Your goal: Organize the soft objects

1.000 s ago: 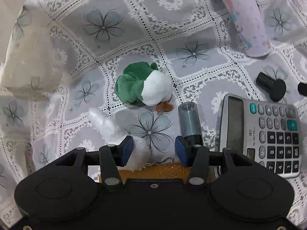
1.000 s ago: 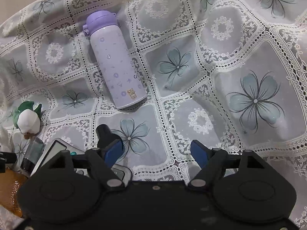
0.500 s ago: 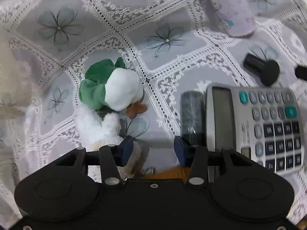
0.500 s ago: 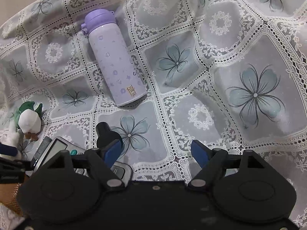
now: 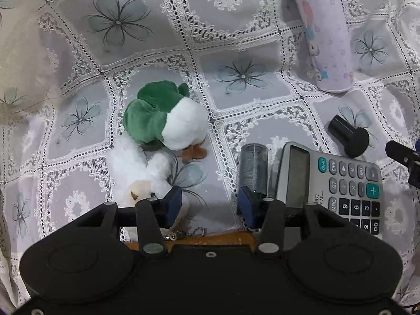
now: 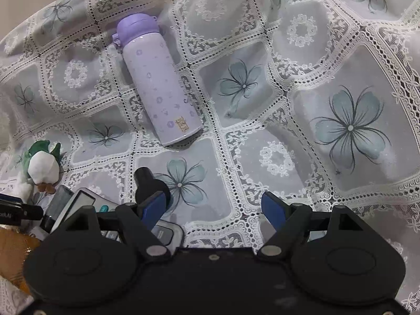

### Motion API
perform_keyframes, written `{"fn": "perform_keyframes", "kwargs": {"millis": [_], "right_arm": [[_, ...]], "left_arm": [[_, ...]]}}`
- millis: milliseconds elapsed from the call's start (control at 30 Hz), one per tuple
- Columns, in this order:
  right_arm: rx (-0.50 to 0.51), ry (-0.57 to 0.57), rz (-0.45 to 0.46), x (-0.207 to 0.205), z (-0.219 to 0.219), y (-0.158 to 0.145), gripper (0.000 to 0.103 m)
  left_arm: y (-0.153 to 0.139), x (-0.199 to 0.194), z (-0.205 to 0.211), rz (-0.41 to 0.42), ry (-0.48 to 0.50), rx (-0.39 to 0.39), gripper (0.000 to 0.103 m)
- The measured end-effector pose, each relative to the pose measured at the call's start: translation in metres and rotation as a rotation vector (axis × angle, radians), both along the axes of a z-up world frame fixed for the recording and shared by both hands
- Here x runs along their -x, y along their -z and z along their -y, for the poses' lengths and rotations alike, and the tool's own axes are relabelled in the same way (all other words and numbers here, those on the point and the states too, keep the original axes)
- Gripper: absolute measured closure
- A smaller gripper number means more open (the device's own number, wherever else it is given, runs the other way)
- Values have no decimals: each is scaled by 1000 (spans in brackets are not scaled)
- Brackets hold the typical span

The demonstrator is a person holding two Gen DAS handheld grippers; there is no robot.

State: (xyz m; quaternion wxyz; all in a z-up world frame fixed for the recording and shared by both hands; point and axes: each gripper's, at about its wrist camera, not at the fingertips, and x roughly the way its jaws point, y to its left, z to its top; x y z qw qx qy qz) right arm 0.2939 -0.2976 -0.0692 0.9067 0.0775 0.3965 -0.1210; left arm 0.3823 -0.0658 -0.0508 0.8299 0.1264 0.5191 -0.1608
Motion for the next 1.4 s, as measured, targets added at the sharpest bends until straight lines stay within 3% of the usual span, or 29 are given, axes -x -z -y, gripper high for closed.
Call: {"fn": "perform_keyframes", "kwargs": {"millis": [233,667,767,967,1200,1400], "right_arm": [[2,-2,7,2,0,-4,24],[-6,6,17,6,-1,-4,24],[-11,15,13,7,1,-3,24],[-15,11,7,8,1,-1,24],[-27,3,4,8,-2,1,24],[-35,2,1,8,-2,5,24]], "left_arm": [[-8,5,-9,-60,-29,117,55],[14,-1,-3,-67,-79,42,53],[17,-3,-5,-50,-128,22,53],[18,-16,-18,-75,-268,95,53],[15,-29,-19,-47,-471,149,56],[6,-24,-20,-38,-550,217,53]]}}
